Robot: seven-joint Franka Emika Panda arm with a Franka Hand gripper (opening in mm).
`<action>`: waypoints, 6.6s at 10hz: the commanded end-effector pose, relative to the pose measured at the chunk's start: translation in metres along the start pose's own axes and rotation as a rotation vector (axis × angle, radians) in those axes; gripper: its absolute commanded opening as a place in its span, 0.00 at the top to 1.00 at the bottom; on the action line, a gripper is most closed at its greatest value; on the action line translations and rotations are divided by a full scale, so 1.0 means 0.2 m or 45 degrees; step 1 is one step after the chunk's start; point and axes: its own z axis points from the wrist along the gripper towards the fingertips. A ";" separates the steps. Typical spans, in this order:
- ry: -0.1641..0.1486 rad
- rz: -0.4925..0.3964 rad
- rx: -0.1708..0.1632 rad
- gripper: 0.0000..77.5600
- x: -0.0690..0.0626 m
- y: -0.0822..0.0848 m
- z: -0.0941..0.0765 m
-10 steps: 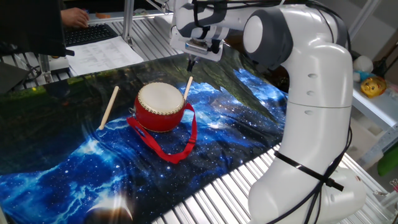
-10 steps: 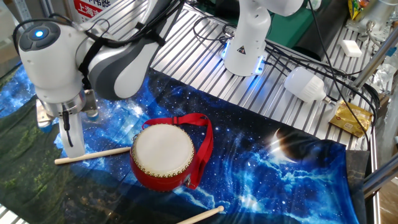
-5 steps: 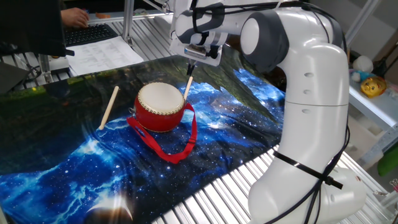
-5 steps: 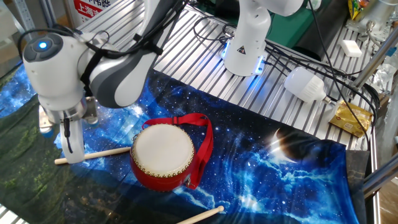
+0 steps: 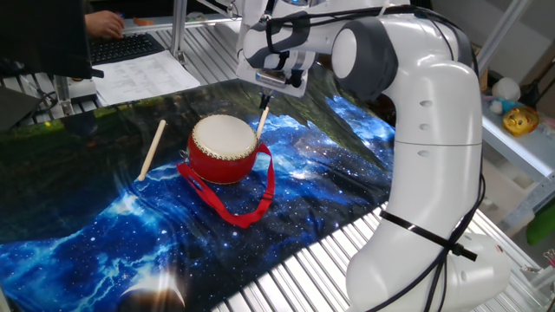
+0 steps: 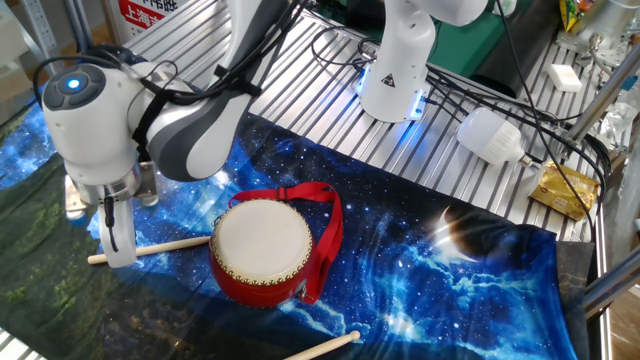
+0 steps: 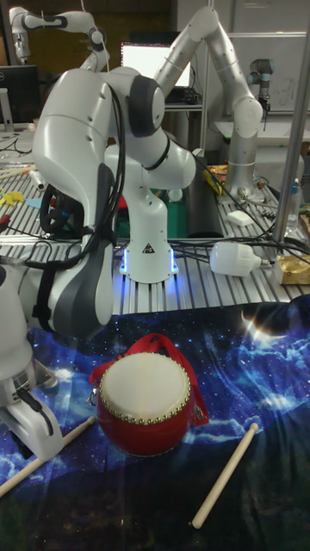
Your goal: Play the drum
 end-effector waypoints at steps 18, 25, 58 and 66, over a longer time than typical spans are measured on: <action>0.038 -0.039 -0.004 1.00 -0.08 -0.02 0.10; 0.039 -0.031 0.001 1.00 -0.15 -0.04 0.19; 0.014 -0.008 -0.006 0.98 -0.11 -0.05 0.30; 0.014 -0.008 -0.006 0.98 -0.11 -0.05 0.30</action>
